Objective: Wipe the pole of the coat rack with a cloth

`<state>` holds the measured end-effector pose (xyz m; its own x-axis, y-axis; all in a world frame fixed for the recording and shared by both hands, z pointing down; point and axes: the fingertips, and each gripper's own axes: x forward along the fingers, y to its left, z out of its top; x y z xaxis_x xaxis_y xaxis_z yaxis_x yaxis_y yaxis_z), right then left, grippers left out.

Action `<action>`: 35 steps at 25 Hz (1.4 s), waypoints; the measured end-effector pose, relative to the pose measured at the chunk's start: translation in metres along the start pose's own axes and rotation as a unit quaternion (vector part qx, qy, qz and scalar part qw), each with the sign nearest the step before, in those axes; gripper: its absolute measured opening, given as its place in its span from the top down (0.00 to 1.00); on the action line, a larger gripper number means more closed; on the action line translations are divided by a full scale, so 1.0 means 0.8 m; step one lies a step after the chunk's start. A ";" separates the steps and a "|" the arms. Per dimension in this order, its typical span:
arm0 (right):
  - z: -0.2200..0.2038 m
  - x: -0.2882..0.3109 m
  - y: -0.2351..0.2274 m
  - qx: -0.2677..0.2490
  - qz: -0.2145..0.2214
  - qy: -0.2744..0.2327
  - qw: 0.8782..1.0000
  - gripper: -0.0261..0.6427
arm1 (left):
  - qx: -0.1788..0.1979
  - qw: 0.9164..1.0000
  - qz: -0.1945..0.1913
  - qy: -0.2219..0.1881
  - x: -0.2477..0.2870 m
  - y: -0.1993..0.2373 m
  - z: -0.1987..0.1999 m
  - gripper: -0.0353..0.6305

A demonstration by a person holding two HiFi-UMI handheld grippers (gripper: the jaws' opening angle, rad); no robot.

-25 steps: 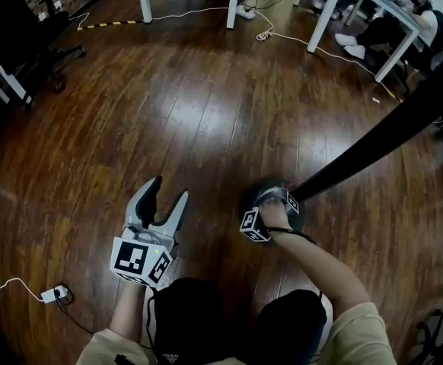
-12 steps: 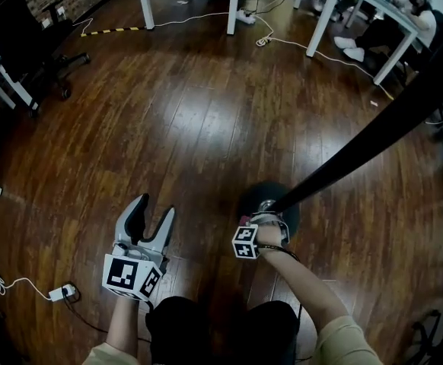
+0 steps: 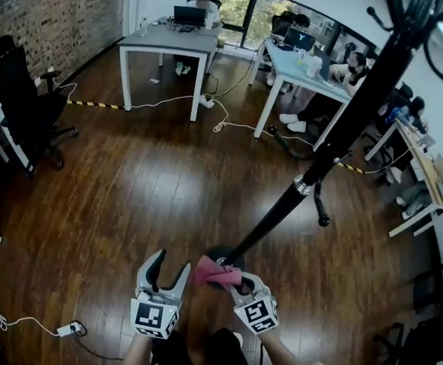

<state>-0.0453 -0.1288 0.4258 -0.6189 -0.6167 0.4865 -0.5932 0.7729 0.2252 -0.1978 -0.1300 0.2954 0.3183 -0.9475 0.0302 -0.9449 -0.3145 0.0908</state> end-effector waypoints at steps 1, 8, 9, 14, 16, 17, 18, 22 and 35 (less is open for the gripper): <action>0.038 -0.051 -0.010 0.054 -0.030 -0.029 0.998 0.88 | -0.003 1.000 -0.009 0.000 -0.009 -0.019 0.034 0.58; 0.288 -0.284 -0.075 0.107 -0.157 -0.162 0.968 0.88 | 0.017 0.998 -0.049 -0.018 -0.038 -0.082 0.265 0.58; 0.318 -0.311 -0.088 0.105 -0.173 -0.181 0.962 0.88 | 0.020 0.998 -0.053 -0.026 -0.039 -0.092 0.296 0.58; 0.435 -0.404 -0.131 0.114 -0.228 -0.261 0.931 0.88 | 0.048 0.995 -0.056 -0.067 -0.039 -0.129 0.421 0.58; 0.453 -0.426 -0.142 0.114 -0.240 -0.269 0.926 0.88 | 0.052 0.994 -0.059 -0.077 -0.042 -0.143 0.446 0.58; 0.458 -0.434 -0.149 0.117 -0.245 -0.273 0.923 0.88 | 0.053 0.993 -0.061 -0.082 -0.040 -0.150 0.454 0.58; 0.463 -0.441 -0.157 0.119 -0.249 -0.278 0.920 0.88 | 0.054 0.993 -0.063 -0.086 -0.039 -0.155 0.460 0.58; 0.466 -0.458 -0.171 0.112 -0.252 -0.283 0.918 0.88 | 0.057 0.994 -0.049 -0.083 -0.037 -0.164 0.460 0.58; 0.476 -0.455 -0.219 0.117 -0.269 -0.311 0.904 0.88 | 0.074 0.992 -0.028 -0.103 -0.001 -0.165 0.481 0.59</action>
<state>0.0878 -0.0969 -0.1119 -0.3352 -0.9147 -0.2256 -0.9421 0.3284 0.0682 -0.1024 -0.1098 -0.0999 0.3618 -0.9156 -0.1752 -0.9322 -0.3566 -0.0613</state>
